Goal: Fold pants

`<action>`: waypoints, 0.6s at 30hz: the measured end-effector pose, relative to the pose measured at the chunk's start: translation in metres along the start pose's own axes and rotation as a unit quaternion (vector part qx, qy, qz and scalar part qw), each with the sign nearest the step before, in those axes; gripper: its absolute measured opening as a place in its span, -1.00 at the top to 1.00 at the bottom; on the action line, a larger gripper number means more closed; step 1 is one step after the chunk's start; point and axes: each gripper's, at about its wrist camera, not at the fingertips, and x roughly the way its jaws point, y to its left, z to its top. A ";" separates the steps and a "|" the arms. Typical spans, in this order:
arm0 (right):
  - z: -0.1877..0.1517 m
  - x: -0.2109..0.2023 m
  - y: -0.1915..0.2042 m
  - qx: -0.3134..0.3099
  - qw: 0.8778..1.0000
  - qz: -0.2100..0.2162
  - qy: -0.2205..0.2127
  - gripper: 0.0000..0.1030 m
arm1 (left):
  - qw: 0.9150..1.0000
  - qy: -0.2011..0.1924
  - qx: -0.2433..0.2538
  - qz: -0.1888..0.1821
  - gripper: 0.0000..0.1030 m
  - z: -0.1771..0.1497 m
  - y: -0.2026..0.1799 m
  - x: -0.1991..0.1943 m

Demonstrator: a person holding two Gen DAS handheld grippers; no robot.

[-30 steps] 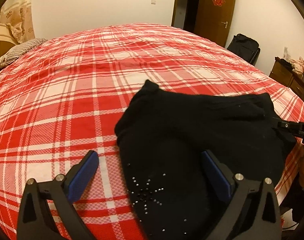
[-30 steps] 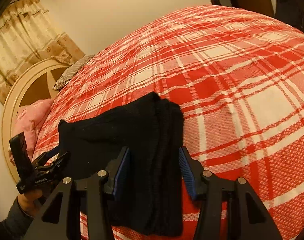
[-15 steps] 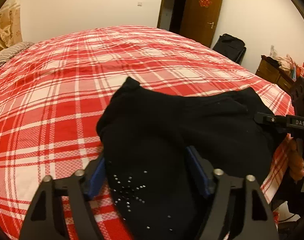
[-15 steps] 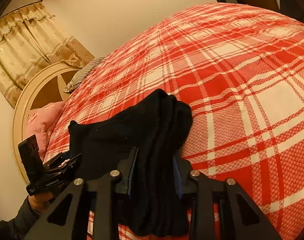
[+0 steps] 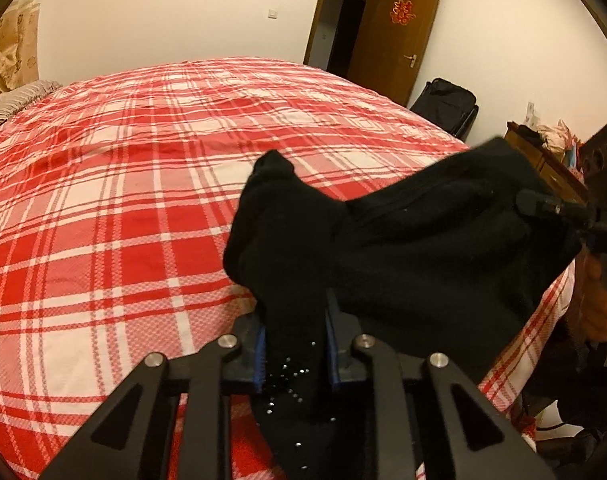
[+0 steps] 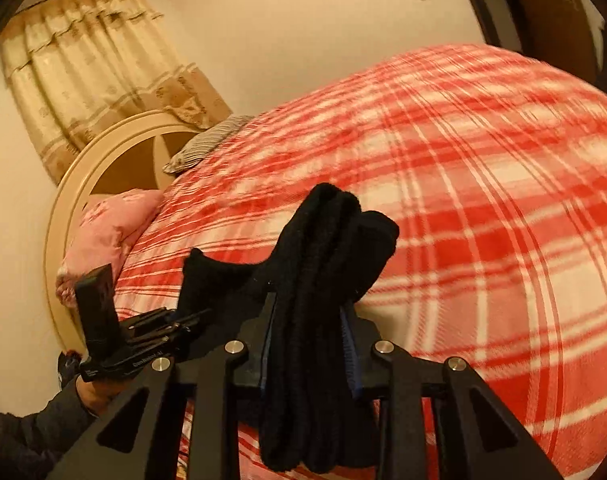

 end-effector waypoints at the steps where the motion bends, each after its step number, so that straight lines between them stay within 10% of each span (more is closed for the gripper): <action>1: 0.003 0.001 0.004 -0.006 1.000 0.001 0.001 0.44 | 1.000 -0.003 -0.003 -0.001 0.58 0.001 0.002 -0.004; 18: 0.064 0.082 0.084 -0.090 0.993 0.051 0.049 0.47 | 0.995 -0.060 -0.054 0.056 0.76 0.018 0.084 -0.062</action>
